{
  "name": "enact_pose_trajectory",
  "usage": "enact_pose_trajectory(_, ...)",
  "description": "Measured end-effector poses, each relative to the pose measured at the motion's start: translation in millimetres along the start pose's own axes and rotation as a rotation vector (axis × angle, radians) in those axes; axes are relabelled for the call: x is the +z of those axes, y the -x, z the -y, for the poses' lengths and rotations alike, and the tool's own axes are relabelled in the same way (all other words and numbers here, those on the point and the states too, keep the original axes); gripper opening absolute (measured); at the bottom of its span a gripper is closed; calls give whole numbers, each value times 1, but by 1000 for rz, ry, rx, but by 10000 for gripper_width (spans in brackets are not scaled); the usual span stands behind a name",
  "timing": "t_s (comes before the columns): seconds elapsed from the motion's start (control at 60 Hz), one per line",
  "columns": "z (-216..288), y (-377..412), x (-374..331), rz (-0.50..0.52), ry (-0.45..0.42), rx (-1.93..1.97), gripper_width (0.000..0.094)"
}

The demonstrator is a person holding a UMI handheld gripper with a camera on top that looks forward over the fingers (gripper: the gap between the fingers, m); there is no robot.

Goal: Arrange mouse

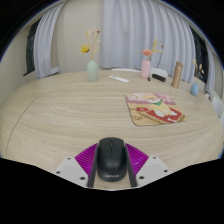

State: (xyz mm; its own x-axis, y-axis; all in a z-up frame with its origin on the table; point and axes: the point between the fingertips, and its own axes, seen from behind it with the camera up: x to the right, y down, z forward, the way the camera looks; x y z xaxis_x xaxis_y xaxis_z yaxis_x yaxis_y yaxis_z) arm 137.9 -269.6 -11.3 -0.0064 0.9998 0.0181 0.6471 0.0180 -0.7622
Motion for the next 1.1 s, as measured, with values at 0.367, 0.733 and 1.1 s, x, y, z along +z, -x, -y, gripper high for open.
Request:
enact_pose_trajectory(0.367, 34, -9, -21, 10, 25, 64, 350)
enact_pose_trajectory(0.733, 203, -165, 73, -142, -144, 107, 349)
enact_pose_trajectory(1.1, 118, -192, 138, -147, 7, 100, 460)
